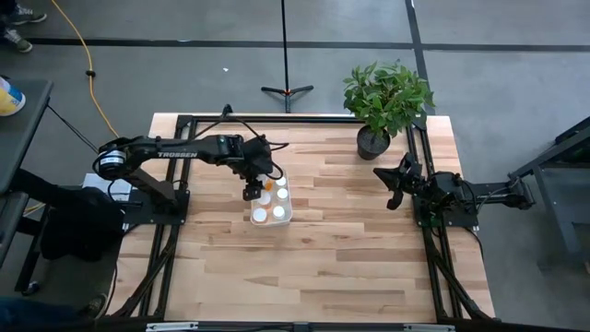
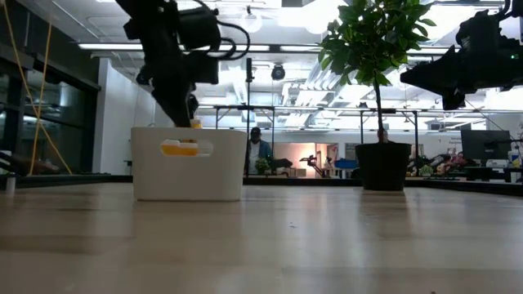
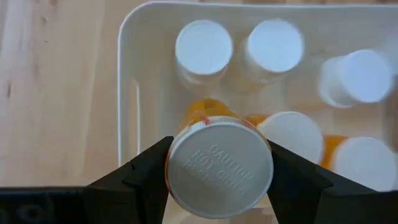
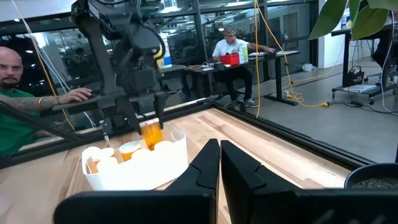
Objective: Pick and place pill bottles into a basket
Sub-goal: Put the orange pill bottle into the white bin, then return to Home Position
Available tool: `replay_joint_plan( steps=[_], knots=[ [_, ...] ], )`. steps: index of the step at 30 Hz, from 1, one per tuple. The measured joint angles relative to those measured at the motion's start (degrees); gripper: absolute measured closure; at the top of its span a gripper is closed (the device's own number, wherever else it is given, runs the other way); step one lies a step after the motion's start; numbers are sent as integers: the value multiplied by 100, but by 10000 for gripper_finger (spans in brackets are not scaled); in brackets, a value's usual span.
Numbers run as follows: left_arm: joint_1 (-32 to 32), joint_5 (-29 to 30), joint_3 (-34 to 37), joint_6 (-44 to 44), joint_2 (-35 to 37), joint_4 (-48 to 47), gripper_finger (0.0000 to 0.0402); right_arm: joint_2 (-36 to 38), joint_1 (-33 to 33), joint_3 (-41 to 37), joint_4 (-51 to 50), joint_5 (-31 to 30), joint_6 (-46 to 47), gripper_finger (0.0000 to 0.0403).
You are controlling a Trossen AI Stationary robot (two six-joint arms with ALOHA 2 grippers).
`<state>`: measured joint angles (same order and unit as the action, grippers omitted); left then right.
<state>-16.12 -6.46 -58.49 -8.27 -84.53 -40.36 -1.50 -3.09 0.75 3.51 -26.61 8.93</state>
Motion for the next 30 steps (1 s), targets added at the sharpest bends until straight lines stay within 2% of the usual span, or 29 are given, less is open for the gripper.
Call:
replay_joint_plan(
  steps=[5, 13, 20, 23, 25, 27, 30],
  knots=[
    [-41, 228, 290, -52, -24, 151, 123, 0, -1, -2, 1, -1, 0, 396],
    [-74, -9, 370, -81, -190, 181, 73, 0, -1, 0, 2, -1, 0, 396],
    [-126, 499, -369, -331, -70, -559, 58, 0, 0, -2, 0, -1, -1, 396],
    [-124, 473, -660, -210, 8, -675, 69, 0, 0, 0, 0, -2, 0, 396],
    [-93, 210, -720, 225, 105, -342, 85, 1, -1, -1, 0, -2, 0, 396],
    [43, -104, -682, 766, 194, 491, 116, 0, -1, -2, 0, 0, 0, 396],
    [381, -184, -560, 1152, 365, 1870, 190, 1, 0, -2, -1, 11, 0, 396]
  ],
)
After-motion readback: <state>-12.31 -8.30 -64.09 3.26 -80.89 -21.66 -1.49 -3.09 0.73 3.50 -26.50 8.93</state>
